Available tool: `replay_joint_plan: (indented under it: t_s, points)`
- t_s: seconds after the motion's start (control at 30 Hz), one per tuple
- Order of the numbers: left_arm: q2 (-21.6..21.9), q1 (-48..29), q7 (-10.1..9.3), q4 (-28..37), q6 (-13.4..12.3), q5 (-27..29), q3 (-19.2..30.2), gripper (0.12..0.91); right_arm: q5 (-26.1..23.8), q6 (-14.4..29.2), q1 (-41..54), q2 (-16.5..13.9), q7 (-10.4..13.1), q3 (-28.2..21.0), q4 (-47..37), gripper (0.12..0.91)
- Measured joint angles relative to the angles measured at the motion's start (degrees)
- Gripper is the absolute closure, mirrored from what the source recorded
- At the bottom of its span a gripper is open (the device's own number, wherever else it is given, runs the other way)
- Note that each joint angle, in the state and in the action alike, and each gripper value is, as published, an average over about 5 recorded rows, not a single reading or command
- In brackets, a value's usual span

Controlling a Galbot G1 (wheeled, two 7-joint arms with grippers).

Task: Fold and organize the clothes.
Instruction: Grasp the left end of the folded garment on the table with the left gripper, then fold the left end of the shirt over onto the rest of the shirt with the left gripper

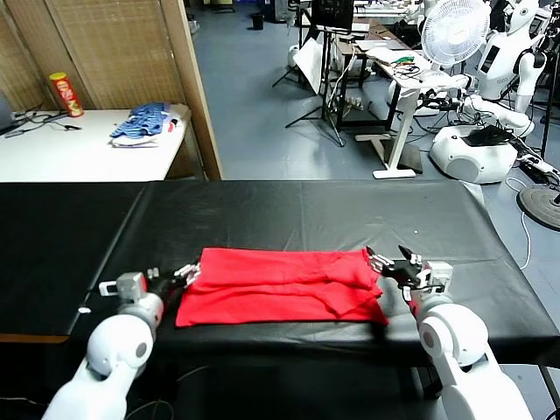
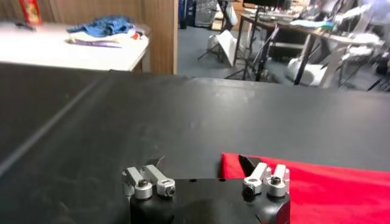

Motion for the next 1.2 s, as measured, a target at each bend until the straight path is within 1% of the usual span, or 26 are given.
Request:
replay_joint_plan:
  t_s: [0.1, 0.2, 0.23, 0.3, 0.43, 0.47, 0.53, 0.57, 0.6, 0.67, 0.7, 0.83, 0.9, 1.0, 1.1, 1.2]
  points:
    - [-1.2, 2.0, 0.22, -0.4, -0.3, 1.2, 0.0, 0.232, 0.0, 0.1, -0.3, -0.1, -0.2, 0.2, 0.6, 0.227]
    - [-2.2, 3.2, 0.91, -0.2, -0.5, 2.6, 0.2, 0.236, 0.0, 0.2, -0.6, -0.2, -0.2, 0.3, 1.0, 0.227]
    - [-2.6, 3.5, 1.19, -0.1, -0.6, 3.1, 0.3, 0.250, 0.0, 0.2, -0.6, -0.2, -0.2, 0.3, 1.1, 0.227]
    - [-3.2, 3.7, 1.66, 0.2, -0.8, 4.1, 0.5, 0.313, -0.1, 0.3, -0.7, -0.2, -0.2, 0.3, 1.2, 0.227]
    - [-4.3, 3.8, 2.33, 0.9, -1.2, 6.0, 0.8, 0.522, -1.0, 0.6, -0.7, -0.2, -0.4, 0.2, 1.4, 0.227]
    - [-4.5, 3.9, 2.48, 1.0, -1.4, 6.4, 0.9, 0.589, -1.4, 0.6, -0.7, -0.2, -0.5, 0.1, 1.4, 0.227]
    - [-4.8, 3.9, 2.87, 1.0, -1.7, 7.7, 1.1, 0.690, -2.2, 0.7, -0.8, -0.2, -0.8, 0.1, 1.6, 0.227]
    - [-4.8, 4.0, 3.16, 1.1, -1.9, 8.5, 1.2, 0.756, -2.5, 0.8, -0.9, -0.2, -0.9, 0.0, 1.7, 0.227]
    - [-4.8, 4.0, 3.51, 1.2, -2.2, 9.6, 1.3, 0.805, -2.6, 0.8, -1.0, -0.2, -1.0, 0.0, 1.8, 0.227]
    - [-4.6, 4.1, 4.26, 1.6, -3.1, 12.3, 1.5, 0.868, -2.8, 0.7, -1.1, -0.2, -1.1, 0.1, 2.2, 0.227]
    - [-4.5, 4.1, 4.53, 1.8, -3.5, 13.9, 1.6, 0.880, -2.8, 0.6, -1.2, -0.2, -1.1, 0.1, 2.4, 0.227]
    - [-3.1, 4.4, 4.93, 2.6, -5.3, 21.1, 1.2, 0.876, -2.8, 0.5, -1.9, 0.0, -1.1, 0.9, 3.3, 0.227]
    - [-1.4, 4.8, 5.31, 2.8, -6.2, 24.6, 0.2, 0.880, -2.8, 0.4, -2.3, 0.2, -1.1, 1.4, 3.8, 0.227]
    - [2.5, 5.8, 6.13, 3.3, -7.4, 28.8, -2.2, 0.880, -2.8, 0.4, -3.1, 0.6, -1.1, 2.0, 4.6, 0.227]
    - [7.4, 7.0, 6.28, 3.6, -7.5, 30.7, -4.9, 0.880, -3.0, 0.4, -3.8, 0.9, -1.0, 2.5, 5.2, 0.227]
    - [11.3, 8.0, 5.61, 2.6, -6.4, 30.2, -6.3, 0.880, -3.6, 0.4, -4.5, 1.4, -1.0, 2.8, 5.6, 0.227]
